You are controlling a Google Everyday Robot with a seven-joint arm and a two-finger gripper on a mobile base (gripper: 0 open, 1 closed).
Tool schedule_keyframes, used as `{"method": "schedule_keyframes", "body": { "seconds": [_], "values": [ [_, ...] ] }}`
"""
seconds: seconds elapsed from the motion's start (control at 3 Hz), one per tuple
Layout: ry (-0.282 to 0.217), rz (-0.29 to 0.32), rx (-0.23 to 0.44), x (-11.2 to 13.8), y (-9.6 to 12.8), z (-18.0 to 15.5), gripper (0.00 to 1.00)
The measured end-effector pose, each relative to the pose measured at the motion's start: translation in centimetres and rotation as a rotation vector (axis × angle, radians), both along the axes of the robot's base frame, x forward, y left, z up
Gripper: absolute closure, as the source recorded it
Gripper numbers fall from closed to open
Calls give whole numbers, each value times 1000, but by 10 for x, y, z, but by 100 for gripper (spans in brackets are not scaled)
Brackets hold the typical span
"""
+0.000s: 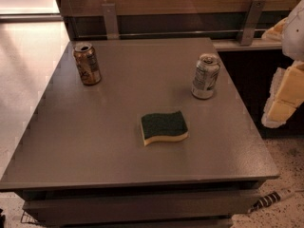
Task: Knock orange can over
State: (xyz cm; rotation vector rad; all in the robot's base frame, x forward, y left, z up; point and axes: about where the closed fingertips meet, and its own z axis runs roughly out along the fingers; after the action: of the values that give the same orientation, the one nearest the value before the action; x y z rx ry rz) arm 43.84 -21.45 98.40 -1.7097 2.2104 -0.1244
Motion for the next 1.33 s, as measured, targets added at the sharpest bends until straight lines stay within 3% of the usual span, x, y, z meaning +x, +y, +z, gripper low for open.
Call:
{"method": "schedule_keyframes", "body": {
  "seconds": [0.33, 0.67, 1.0, 1.33],
  "values": [
    [0, 0, 0, 0, 0, 0, 0],
    [-29, 3, 8, 10, 7, 4, 0],
    [-83, -20, 59, 26, 23, 7, 0],
    [-179, -87, 227, 48, 54, 1, 0]
  ]
}}
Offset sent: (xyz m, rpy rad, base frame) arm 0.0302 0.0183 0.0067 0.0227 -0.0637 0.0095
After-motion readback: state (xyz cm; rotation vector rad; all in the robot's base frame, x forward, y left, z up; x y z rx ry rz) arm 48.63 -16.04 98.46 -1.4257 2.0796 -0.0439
